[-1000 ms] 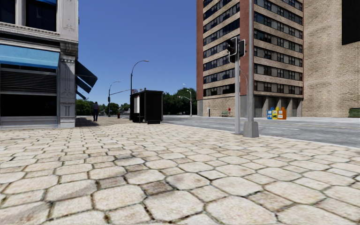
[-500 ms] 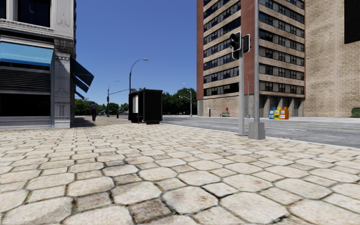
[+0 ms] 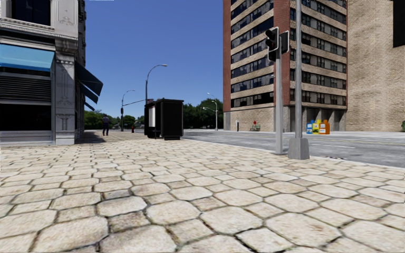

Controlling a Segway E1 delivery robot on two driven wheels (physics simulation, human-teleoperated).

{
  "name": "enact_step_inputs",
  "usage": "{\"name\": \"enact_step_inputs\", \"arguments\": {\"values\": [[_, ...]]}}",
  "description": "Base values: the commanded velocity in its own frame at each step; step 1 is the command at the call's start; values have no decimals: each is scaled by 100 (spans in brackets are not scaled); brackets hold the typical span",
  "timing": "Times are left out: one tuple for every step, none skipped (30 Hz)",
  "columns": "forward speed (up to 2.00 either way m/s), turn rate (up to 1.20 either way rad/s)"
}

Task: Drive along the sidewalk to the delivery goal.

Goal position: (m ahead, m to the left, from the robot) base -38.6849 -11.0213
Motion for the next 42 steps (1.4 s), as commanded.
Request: {"name": "enact_step_inputs", "arguments": {"values": [[92, 44], [92, 47], [92, 48], [92, 49], [92, 49], [92, 49], [92, 49], [92, 49], [92, 49], [92, 49], [92, 49], [92, 49], [92, 49], [92, 49], [92, 49], [92, 49], [92, 49], [92, 49], [92, 49], [92, 49], [92, 45], [92, 31], [92, 31], [92, 0], [92, 0], [92, 0], [92, 0], [92, 0], [92, 0], [91, 0], [89, 0], [89, 0], [88, 0], [87, -3], [84, -25], [84, -25], [80, -44], [78, -57], [78, -68], [78, -68], [77, -71], [77, -71]]}}
